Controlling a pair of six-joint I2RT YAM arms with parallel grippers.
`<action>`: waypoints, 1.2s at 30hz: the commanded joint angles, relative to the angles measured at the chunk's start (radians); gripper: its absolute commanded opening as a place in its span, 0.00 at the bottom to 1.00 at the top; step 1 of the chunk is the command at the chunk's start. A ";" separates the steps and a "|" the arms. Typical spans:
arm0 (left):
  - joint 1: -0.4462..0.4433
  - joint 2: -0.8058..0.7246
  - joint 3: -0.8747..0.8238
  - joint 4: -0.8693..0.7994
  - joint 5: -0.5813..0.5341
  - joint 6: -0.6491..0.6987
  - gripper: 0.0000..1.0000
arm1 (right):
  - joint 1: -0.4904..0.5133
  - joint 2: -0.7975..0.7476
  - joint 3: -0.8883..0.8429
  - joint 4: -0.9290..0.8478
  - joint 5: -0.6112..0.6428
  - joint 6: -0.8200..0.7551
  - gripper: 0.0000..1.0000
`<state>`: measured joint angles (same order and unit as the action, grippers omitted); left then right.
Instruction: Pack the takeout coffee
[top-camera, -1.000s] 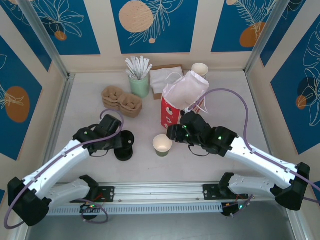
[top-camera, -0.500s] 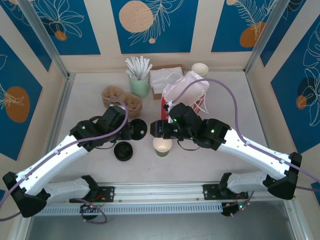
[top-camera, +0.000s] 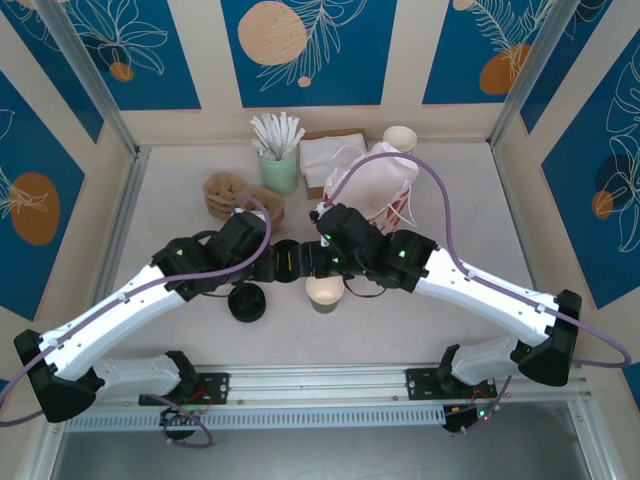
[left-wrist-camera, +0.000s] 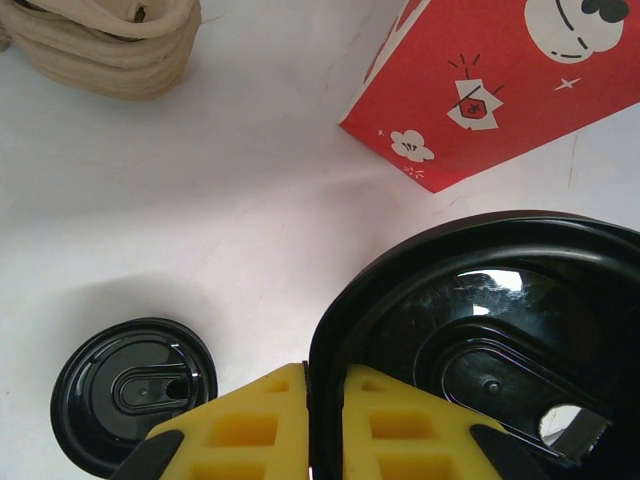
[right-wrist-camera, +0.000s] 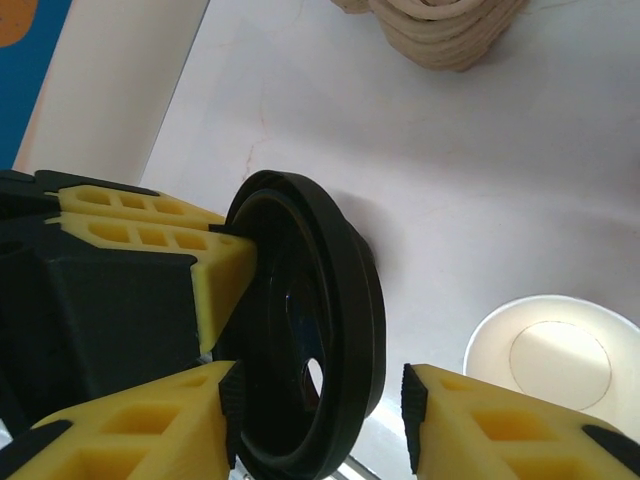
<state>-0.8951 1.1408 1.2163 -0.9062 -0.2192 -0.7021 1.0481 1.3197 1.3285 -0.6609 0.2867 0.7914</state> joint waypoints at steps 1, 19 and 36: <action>-0.017 0.009 0.038 -0.002 -0.019 -0.017 0.11 | 0.007 0.009 0.039 -0.025 0.028 -0.024 0.45; -0.038 -0.004 0.060 -0.004 -0.024 -0.014 0.12 | -0.010 0.030 0.061 -0.057 0.058 -0.026 0.18; -0.039 -0.169 0.048 0.152 0.024 0.288 0.50 | -0.163 0.002 0.101 -0.220 -0.145 0.010 0.00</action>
<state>-0.9234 1.0138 1.2522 -0.8242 -0.2176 -0.5579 0.9073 1.3499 1.3739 -0.8017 0.2348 0.7841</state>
